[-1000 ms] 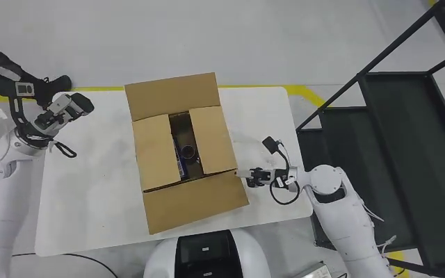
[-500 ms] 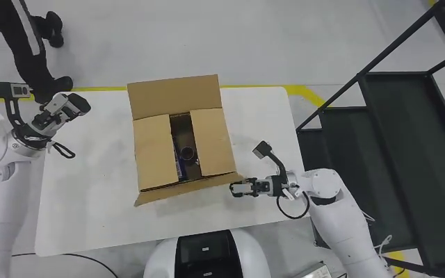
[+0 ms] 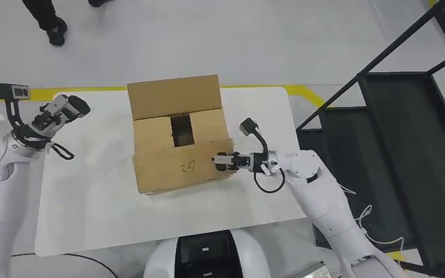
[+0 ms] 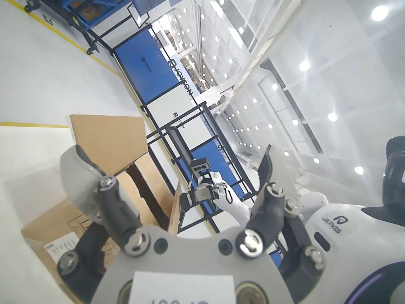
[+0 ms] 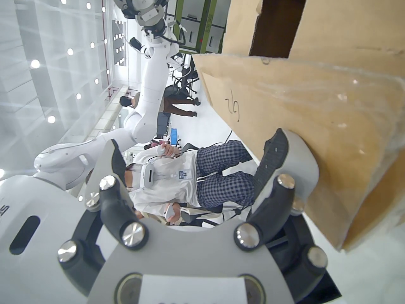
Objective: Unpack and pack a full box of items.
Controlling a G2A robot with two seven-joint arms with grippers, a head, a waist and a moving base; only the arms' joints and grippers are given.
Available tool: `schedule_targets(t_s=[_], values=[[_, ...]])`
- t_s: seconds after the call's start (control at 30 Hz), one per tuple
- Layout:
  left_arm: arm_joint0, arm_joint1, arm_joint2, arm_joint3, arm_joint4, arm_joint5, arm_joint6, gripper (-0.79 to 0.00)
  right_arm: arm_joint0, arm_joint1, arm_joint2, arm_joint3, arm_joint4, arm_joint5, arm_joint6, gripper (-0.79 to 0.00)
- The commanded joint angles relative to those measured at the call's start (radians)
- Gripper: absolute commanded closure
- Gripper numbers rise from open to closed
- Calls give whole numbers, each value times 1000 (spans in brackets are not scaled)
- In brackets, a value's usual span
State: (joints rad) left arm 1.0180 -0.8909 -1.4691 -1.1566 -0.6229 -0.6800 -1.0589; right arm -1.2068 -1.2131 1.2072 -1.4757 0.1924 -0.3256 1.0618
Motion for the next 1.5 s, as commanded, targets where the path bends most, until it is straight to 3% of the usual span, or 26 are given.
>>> schedule_targets(t_s=[0.0, 0.3, 0.5, 0.7, 1.03, 1.47], values=[[0, 1, 1, -1, 9, 3, -17, -785, 14, -1, -15, 4, -32, 10, -23, -785], [0, 1, 1, -1, 9, 3, -17, -785, 25, 3, -50, -39, -134, 75, -69, -785], [-29, -12, 50, 20, 164, 27, 140, -785, 31, 3, -68, -46, -140, 82, -80, -785], [-155, -49, 141, 188, 210, -32, 260, -785, 35, 7, -74, -48, -139, 79, -76, -785], [-406, -121, 307, 509, 359, -257, 291, -785, 26, 16, -67, -83, -135, 83, -68, -785], [-413, -124, 311, 519, 364, -263, 293, -785, 30, 16, -74, -81, -115, 82, -63, -785]])
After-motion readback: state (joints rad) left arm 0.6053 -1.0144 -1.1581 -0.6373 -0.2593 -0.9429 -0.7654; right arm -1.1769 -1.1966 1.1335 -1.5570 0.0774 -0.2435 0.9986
